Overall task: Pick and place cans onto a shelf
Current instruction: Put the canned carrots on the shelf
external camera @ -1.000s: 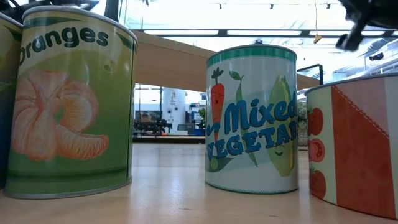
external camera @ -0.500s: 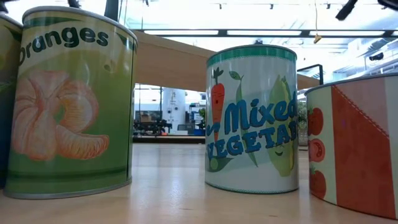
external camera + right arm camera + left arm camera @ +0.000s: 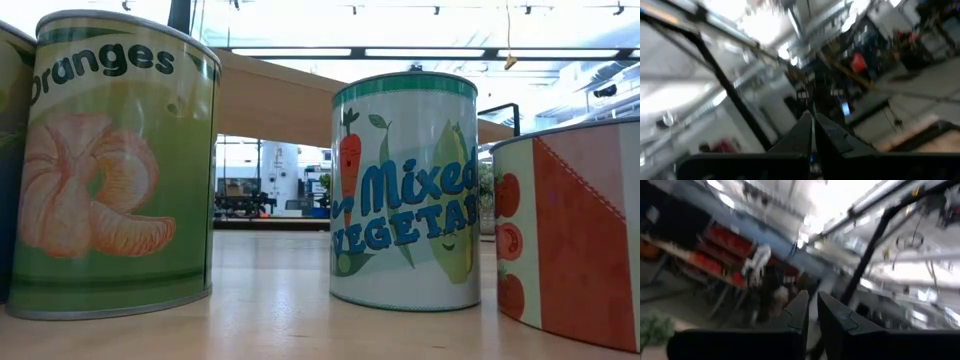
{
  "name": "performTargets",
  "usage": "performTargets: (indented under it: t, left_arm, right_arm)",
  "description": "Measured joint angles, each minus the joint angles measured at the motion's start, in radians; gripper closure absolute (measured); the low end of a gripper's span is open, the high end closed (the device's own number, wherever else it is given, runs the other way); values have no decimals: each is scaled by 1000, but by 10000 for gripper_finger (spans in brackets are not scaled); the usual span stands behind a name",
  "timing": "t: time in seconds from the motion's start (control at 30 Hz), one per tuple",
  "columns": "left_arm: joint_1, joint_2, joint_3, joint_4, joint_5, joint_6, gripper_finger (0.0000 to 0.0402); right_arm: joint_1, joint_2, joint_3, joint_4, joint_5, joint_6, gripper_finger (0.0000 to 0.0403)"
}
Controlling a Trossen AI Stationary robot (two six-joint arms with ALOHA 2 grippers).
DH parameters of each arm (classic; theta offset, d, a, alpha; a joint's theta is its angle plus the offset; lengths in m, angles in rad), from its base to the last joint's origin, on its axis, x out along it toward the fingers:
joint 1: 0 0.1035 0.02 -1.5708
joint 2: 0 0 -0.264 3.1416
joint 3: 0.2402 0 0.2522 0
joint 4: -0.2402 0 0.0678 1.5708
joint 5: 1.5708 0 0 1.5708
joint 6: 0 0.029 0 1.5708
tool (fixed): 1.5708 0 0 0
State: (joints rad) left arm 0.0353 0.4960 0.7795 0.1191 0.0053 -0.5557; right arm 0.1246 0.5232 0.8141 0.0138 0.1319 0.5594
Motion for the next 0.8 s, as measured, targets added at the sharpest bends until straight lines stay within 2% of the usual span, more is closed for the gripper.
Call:
performTargets:
  t: [0.17, 0.3, 0.47, 0.8]
  left_arm:
    - [-3, 81, 95, -227, 141, -26, 356]
    - [-48, 138, 115, -271, 239, -91, 358]
    - [-163, 189, 116, -250, 226, -135, 373]
    - [-448, 336, 116, -240, 173, -270, 395]
  right_arm:
    - [15, 137, 150, -290, -84, 18, 375]
    - [54, 234, 200, -385, -151, 21, 379]
    - [124, 319, 215, -381, -168, 49, 397]
    - [244, 441, 215, -386, -153, 167, 399]
